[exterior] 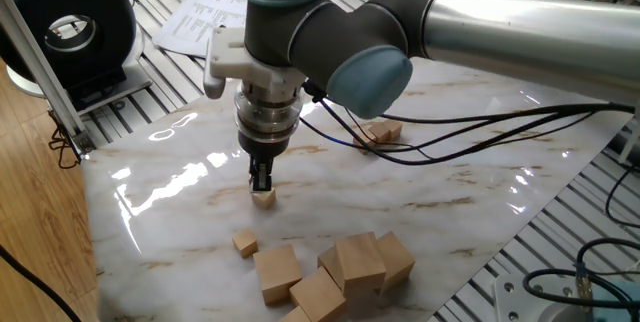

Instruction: Stack the blocks into a pyramid shape

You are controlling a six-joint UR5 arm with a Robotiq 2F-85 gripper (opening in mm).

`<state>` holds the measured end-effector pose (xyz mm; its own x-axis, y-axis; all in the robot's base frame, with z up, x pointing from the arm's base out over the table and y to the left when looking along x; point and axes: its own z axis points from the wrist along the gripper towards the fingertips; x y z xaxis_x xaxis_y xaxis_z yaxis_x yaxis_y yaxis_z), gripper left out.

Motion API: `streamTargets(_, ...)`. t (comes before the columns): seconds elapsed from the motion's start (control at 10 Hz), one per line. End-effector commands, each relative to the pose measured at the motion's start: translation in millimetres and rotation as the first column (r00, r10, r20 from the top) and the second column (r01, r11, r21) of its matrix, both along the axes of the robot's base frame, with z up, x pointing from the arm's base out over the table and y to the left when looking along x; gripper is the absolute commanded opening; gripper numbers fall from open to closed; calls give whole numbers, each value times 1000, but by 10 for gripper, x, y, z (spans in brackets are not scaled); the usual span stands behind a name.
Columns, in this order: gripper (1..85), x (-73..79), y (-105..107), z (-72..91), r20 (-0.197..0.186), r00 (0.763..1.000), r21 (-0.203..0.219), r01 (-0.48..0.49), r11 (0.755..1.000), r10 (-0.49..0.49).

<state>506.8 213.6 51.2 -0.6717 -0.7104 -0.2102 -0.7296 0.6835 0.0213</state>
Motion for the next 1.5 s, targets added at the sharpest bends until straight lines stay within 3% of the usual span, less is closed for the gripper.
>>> streamTargets(0.0, 350, 87, 87, 17, -8, 987, 60, 164, 985, -164)
streamTargets(0.2, 350, 71, -98, -57, -5, 979, 2, 202, 979, -202)
streamTargets(0.6, 440, 45, -125, -132, -9, 976, 2, 218, 976, -218)
streamTargets(0.7, 440, 7, -93, -137, -28, 968, 19, 252, 968, -251)
streamTargets(0.8, 440, -11, -128, -151, -32, 965, 6, 261, 965, -261)
streamTargets(0.9, 433, -17, -222, -165, -28, 965, -38, 259, 965, -260)
streamTargets(1.1, 383, -145, -265, -201, -82, 944, -82, 314, 946, -321)
streamTargets(1.3, 383, -162, -208, -204, -103, 934, -79, 335, 939, -342)
streamTargets(1.4, 393, -166, -139, -191, -115, 929, -57, 347, 936, -352)
